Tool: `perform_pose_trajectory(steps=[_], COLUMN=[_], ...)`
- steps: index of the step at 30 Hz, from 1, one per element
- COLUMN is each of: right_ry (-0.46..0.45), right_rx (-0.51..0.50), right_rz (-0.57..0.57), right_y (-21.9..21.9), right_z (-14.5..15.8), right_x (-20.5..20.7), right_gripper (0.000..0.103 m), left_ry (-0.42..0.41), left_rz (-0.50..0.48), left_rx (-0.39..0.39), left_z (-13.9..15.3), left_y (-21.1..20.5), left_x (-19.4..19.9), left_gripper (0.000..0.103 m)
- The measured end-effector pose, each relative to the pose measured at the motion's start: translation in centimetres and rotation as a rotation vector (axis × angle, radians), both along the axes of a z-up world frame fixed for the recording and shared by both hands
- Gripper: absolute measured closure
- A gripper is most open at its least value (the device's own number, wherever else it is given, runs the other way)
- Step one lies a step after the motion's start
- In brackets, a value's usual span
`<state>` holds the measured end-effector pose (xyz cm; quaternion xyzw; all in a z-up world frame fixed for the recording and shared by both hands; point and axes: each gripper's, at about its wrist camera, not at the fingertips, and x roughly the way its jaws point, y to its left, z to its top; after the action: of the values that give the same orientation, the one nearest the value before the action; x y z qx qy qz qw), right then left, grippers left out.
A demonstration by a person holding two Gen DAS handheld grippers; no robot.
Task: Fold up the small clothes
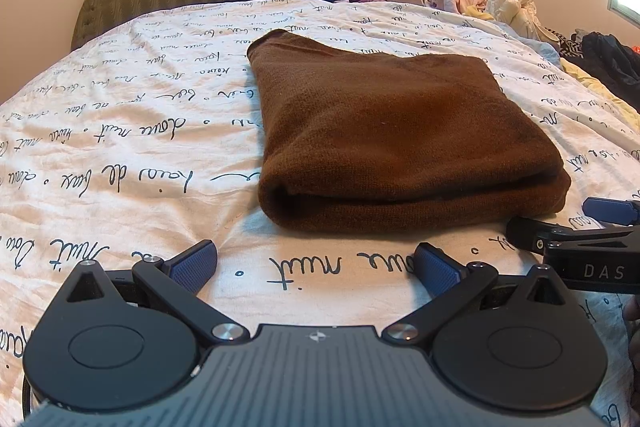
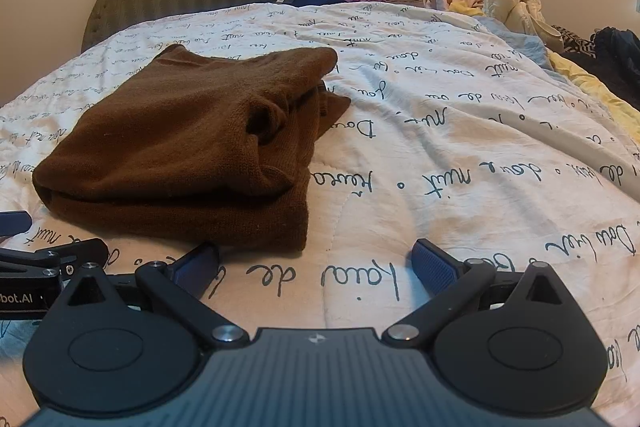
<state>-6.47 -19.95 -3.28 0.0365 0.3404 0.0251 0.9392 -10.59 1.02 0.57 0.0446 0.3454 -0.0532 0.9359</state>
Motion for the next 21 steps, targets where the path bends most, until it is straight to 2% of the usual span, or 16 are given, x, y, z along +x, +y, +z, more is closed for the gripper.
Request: perform_pose_trajectory(steps=[13, 16, 21], right_ry=[0.001, 0.003, 0.003], right_rx=[-0.002, -0.023, -0.045], right_rz=[0.002, 0.012, 0.012], right_y=[0.03, 0.44, 0.91], right_z=[-0.01, 0.09, 0.23], right_x=[0.03, 0.02, -0.04], right_gripper=[0.0, 0.0, 0.0], left_ry=[-0.002, -0.012, -0.002], left_rz=[0.005, 0.042, 0.04], left_rx=[0.0, 0.006, -0.001], left_z=[-0.01, 0.11, 0.28], left_y=[0.04, 0.11, 0.34], left_x=[-0.08, -0.61, -0.87], left_gripper=[0.0, 0.0, 0.0])
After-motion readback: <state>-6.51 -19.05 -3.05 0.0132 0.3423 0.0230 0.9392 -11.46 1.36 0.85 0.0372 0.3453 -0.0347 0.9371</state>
